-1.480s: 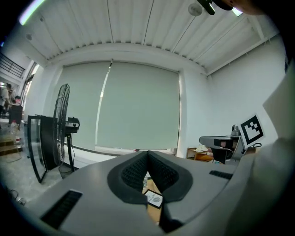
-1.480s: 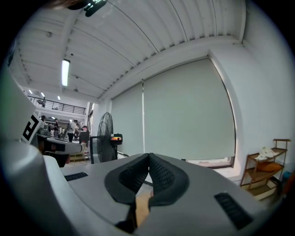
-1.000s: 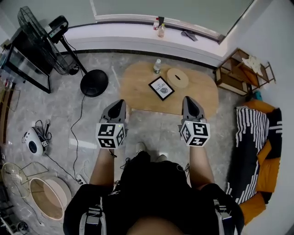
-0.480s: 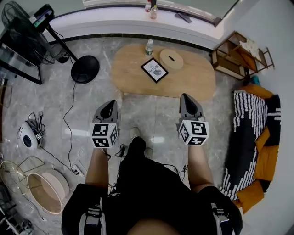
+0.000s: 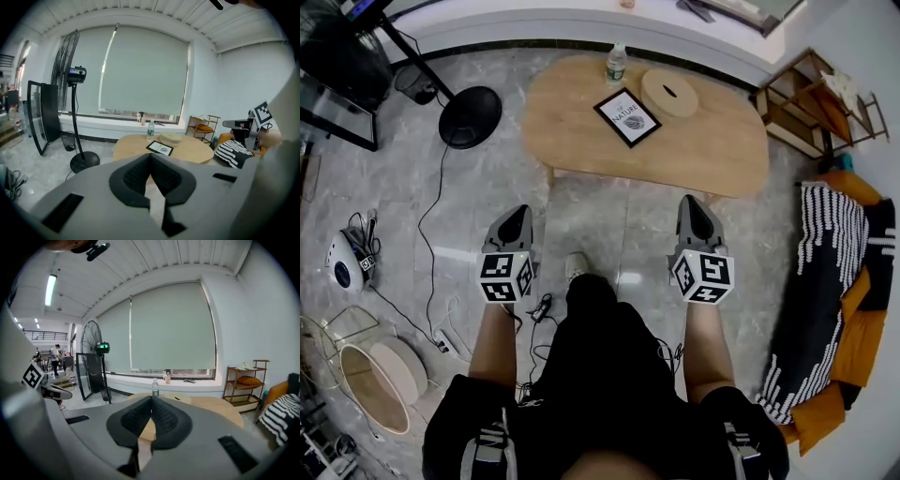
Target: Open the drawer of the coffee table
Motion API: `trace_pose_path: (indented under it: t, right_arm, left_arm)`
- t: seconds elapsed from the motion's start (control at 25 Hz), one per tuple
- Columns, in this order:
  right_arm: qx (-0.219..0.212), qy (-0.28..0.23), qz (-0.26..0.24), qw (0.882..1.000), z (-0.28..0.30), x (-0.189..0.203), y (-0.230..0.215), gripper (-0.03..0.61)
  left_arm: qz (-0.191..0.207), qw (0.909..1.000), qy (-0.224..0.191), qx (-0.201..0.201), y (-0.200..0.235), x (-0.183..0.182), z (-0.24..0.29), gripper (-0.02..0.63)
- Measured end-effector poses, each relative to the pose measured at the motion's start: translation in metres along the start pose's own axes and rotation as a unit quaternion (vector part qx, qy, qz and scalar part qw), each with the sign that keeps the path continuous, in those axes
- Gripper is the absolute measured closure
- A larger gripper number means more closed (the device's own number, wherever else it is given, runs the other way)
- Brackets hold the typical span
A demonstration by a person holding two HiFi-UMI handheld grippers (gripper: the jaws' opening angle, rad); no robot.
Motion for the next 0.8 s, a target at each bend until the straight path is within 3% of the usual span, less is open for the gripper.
trace_pose_path:
  t: [0.44,0.6,0.8]
  right_arm:
    - [-0.012,-0.091,0.006,0.996,0.054,0.224,-0.03,0.563]
    - [-0.02,-0.099,0.003,0.995,0.052,0.264,-0.036,0.563]
    - [-0.012,-0.083,0.02,0.996,0.042,0.281,-0.051,0.563]
  left_arm:
    - [0.059,0.9953,-0.074,-0.018,0.041,0.204,0.09,0.595]
    - [0.062,0.9952,-0.073,-0.021,0.043,0.246,0.103,0.595]
    - [0.053,0.9965,-0.065,-0.004,0.037,0.264,0.103,0.595]
Point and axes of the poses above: the fingertips, and each gripper's own axes: z forward along the fingers, y to its left, x out of its underside, the point moved 3 cm from there along -z, backward along the fingers, and after that the axes turned 14 degrees about -y, right-handed, at the moved point
